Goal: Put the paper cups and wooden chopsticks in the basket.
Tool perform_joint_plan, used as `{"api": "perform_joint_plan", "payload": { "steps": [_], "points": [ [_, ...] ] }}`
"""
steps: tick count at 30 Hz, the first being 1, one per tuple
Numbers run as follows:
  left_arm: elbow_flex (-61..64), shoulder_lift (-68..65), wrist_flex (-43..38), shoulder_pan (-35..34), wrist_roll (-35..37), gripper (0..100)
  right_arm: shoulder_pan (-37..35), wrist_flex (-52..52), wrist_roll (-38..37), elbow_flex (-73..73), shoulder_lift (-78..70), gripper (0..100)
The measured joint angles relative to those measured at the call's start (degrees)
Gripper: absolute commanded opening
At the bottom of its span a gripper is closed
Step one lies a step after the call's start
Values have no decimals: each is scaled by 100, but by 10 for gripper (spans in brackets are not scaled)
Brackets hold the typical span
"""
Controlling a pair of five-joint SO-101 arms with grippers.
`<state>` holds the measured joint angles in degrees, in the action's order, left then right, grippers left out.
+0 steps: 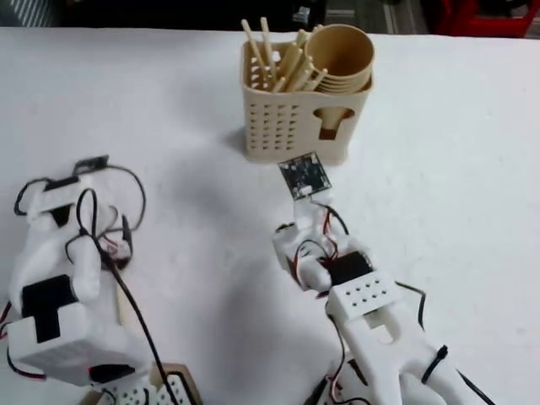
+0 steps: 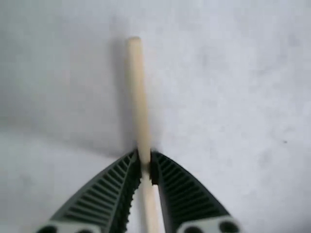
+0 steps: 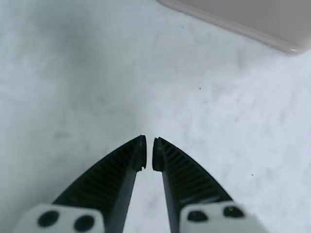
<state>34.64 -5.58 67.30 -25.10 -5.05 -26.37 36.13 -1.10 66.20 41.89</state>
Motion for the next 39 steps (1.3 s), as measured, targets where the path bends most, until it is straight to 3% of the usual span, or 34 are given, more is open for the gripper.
{"api": "perform_joint_plan", "payload": {
  "steps": [11, 29, 36, 39],
  "points": [
    [-1451, -9, -246, 334, 18, 24, 0, 0, 0, 0, 0, 38],
    [-5811, -18, 2101, 1688, 18, 23, 0, 0, 0, 0, 0, 38],
    [-7675, -18, 2233, 2338, 18, 23, 0, 0, 0, 0, 0, 38],
    [-8360, -18, 1916, 2734, 18, 23, 0, 0, 0, 0, 0, 38]
  ]
}}
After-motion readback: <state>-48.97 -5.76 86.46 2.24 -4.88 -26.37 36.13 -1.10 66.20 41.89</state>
